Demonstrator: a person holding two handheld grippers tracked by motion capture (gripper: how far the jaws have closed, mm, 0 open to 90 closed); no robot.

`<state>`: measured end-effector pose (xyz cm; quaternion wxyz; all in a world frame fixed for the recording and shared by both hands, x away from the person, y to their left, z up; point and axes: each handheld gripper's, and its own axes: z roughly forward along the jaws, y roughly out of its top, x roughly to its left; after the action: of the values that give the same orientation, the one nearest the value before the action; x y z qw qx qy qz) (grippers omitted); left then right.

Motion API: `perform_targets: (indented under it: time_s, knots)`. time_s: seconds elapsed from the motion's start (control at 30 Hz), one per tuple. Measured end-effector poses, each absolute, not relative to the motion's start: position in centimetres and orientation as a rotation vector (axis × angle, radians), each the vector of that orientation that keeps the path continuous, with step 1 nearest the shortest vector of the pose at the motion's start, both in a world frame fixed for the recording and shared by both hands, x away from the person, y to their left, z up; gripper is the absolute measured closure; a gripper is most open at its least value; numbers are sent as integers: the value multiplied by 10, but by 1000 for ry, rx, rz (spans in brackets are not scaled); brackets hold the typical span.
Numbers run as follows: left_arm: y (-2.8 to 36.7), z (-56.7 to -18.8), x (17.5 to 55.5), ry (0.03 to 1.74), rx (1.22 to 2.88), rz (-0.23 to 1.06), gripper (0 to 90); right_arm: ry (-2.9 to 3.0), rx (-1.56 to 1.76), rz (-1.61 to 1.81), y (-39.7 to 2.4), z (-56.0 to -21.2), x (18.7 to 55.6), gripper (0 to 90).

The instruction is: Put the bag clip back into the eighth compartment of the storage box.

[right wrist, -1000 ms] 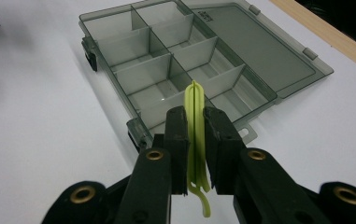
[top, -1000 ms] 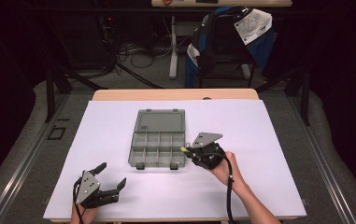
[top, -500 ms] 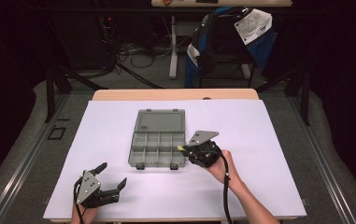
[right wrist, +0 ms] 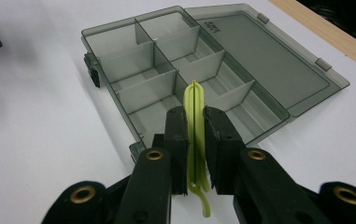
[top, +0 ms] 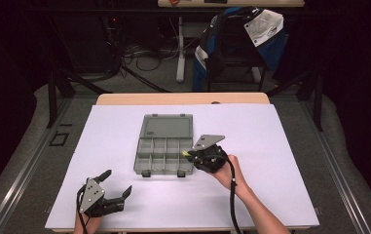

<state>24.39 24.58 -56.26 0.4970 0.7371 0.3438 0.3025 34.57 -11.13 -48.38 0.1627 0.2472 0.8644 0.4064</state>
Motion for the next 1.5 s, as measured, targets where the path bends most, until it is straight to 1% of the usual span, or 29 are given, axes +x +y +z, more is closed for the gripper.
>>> perform_targets:
  time_s: [0.6, 1.5]
  knots:
    - [246, -563, 244, 830, 1790, 732, 105, 2472, 757, 1186, -98, -490, 354, 801]
    - [245, -563, 244, 830, 1788, 735, 105, 2452, 899, 1234, -95, -503, 361, 802]
